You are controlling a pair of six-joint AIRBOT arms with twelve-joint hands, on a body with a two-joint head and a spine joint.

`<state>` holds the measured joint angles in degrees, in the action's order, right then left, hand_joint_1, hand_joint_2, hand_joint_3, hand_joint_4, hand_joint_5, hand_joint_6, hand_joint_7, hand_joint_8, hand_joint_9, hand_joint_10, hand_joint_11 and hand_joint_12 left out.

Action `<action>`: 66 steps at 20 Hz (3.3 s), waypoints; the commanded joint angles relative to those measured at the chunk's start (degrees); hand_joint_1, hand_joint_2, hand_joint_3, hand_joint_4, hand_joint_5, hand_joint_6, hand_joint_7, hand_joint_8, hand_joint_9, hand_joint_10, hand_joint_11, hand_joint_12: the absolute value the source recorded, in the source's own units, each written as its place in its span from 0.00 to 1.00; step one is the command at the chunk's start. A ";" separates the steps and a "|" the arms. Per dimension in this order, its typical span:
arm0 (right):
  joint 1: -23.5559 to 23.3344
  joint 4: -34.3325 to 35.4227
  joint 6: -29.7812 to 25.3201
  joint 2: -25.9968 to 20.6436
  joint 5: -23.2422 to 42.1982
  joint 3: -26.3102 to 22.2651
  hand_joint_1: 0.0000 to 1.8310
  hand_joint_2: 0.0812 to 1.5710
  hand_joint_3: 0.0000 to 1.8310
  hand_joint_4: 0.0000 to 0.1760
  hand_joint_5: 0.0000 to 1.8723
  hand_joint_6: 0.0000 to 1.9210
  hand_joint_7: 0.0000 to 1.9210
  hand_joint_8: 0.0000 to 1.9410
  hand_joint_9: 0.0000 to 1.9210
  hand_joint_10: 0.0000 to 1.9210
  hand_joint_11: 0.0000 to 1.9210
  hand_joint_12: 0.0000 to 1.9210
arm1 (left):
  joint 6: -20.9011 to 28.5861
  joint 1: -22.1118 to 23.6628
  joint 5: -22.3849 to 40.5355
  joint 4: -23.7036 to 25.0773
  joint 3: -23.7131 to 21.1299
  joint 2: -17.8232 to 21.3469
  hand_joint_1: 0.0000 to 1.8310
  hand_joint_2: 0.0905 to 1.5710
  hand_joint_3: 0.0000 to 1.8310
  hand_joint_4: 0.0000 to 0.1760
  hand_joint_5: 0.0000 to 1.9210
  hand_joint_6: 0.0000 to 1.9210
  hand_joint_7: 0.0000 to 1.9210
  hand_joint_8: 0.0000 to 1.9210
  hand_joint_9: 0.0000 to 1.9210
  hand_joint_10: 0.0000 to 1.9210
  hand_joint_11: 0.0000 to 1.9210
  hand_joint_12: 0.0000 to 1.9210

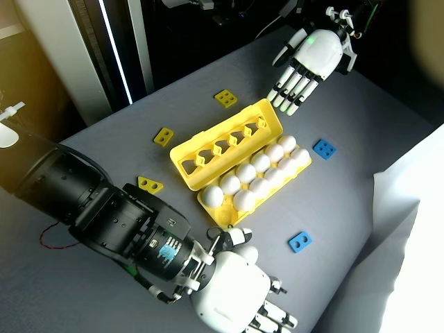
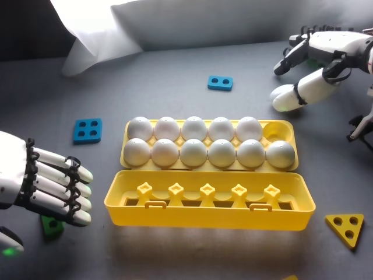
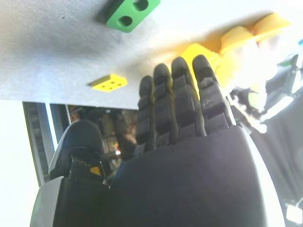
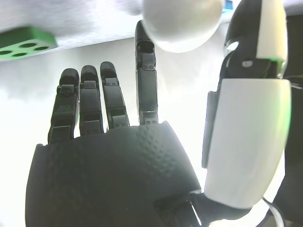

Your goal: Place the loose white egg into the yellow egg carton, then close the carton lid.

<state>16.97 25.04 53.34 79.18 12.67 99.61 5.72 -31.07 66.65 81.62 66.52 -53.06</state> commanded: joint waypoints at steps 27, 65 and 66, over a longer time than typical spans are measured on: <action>-5.17 0.18 -0.35 -7.98 2.55 -12.44 0.61 0.59 0.00 1.00 0.78 0.04 0.16 0.00 0.05 0.01 0.00 0.00 | 0.20 0.03 2.72 -3.35 -0.01 0.68 0.00 0.92 0.00 0.00 0.11 0.00 0.12 0.00 0.08 0.00 0.00 0.10; -3.28 0.18 0.55 -13.84 1.86 -23.98 0.26 0.47 0.00 1.00 0.22 0.00 0.06 0.00 0.00 0.00 0.00 0.00 | 0.76 0.25 2.35 -3.35 -0.47 0.71 0.00 0.91 0.00 0.00 0.14 0.00 0.14 0.00 0.10 0.00 0.00 0.09; -3.28 0.18 0.56 -13.87 1.86 -24.01 0.26 0.47 0.00 1.00 0.19 0.00 0.05 0.00 0.00 0.00 0.00 0.00 | 0.86 0.32 2.36 -3.36 -0.60 0.71 0.00 0.91 0.00 0.00 0.15 0.00 0.15 0.00 0.11 0.00 0.00 0.11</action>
<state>13.76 25.19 54.11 65.95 8.75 75.72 6.24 -30.94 65.65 81.78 65.67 -53.06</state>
